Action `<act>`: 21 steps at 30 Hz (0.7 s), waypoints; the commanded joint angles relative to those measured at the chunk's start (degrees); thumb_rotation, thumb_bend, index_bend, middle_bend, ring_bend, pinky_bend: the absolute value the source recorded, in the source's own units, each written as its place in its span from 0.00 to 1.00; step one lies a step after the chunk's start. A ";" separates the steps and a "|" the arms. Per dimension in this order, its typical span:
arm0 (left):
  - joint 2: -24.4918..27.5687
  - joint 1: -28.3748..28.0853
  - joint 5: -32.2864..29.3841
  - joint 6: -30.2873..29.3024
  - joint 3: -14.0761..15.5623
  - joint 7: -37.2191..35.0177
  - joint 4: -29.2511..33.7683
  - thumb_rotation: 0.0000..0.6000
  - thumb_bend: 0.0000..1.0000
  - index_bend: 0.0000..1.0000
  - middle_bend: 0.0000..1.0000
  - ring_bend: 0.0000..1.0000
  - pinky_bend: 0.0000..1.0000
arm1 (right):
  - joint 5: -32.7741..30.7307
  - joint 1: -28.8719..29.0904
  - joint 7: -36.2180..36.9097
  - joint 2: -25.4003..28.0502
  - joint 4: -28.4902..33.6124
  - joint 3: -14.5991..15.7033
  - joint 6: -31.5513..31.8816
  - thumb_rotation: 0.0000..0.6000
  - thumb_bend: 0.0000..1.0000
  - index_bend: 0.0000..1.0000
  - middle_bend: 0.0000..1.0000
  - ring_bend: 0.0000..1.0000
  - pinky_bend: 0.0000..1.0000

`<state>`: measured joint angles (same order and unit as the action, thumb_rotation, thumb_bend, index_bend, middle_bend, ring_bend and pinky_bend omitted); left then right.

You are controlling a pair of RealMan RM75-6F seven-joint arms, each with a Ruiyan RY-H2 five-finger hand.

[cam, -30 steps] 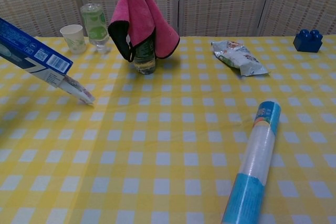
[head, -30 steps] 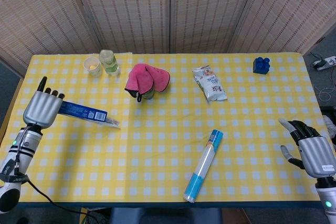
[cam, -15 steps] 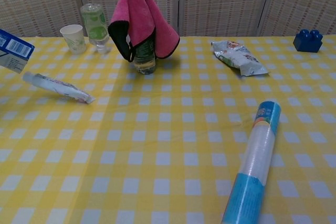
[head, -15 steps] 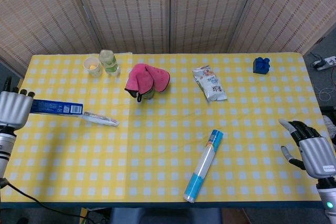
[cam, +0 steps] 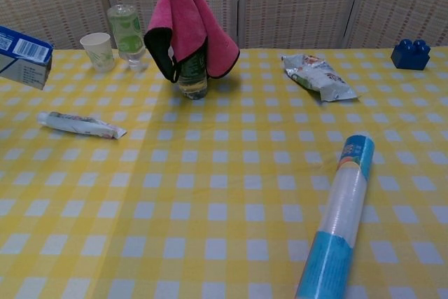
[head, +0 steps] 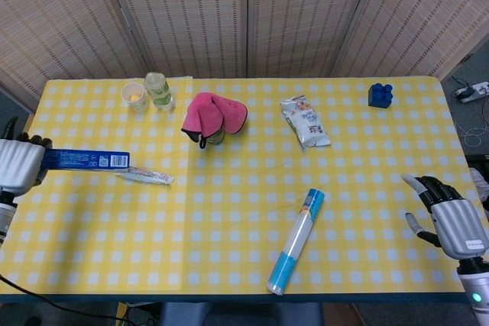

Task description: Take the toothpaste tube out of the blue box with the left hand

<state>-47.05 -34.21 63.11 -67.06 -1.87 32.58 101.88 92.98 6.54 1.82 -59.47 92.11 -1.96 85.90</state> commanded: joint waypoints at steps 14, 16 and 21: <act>-11.94 -1.53 9.86 6.96 0.36 -3.64 4.25 1.00 0.36 0.52 0.53 0.36 0.04 | -0.68 -0.68 0.56 0.21 -0.37 0.20 0.41 1.00 0.34 0.15 0.24 0.17 0.29; -13.84 -1.56 9.23 7.28 0.51 -2.66 3.98 1.00 0.36 0.52 0.53 0.36 0.04 | -0.76 -0.62 0.57 0.24 -0.44 0.16 0.28 1.00 0.34 0.15 0.24 0.17 0.29; -15.92 -1.52 6.82 7.68 0.50 -1.02 4.35 1.00 0.35 0.20 0.28 0.28 0.04 | -0.65 -0.47 0.43 0.35 -0.32 0.13 0.11 1.00 0.34 0.15 0.24 0.17 0.29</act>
<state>-62.57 -35.73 70.35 -59.41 -1.34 31.28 106.05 92.33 6.06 2.25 -59.12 91.79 -1.83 86.01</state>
